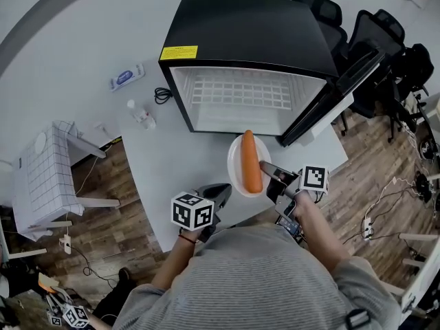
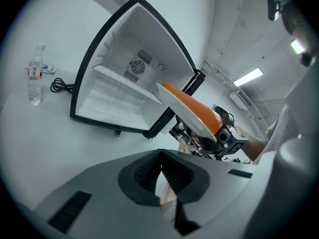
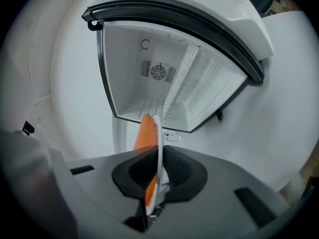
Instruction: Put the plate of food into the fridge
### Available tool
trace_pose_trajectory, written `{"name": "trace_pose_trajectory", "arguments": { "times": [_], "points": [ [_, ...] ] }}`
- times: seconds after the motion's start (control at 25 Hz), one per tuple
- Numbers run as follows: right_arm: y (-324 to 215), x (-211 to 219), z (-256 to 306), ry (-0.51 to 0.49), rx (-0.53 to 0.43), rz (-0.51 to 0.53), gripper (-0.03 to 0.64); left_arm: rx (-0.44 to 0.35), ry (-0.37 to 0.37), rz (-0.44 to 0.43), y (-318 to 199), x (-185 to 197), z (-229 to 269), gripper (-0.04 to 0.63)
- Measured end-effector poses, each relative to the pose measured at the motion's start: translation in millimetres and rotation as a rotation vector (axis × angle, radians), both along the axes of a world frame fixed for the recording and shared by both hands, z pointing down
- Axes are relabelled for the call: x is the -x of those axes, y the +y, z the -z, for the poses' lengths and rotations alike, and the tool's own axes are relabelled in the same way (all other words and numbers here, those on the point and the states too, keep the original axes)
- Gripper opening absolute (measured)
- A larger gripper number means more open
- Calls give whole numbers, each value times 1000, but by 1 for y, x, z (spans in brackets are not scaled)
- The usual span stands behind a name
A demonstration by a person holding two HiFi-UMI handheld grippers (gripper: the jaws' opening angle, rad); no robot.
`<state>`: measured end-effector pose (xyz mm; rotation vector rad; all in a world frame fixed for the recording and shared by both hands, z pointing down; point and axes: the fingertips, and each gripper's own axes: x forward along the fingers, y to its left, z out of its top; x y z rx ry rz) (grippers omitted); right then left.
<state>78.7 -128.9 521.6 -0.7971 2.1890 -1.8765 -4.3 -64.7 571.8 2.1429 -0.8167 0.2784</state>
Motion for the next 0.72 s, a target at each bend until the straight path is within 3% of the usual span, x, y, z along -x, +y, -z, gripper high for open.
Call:
{"name": "trace_pose_trajectory", "arguments": {
  "times": [0.72],
  "points": [
    [-65,38,-22,66,38,-47,32,-21,-3,-36,-20,13,1,11]
  ]
}}
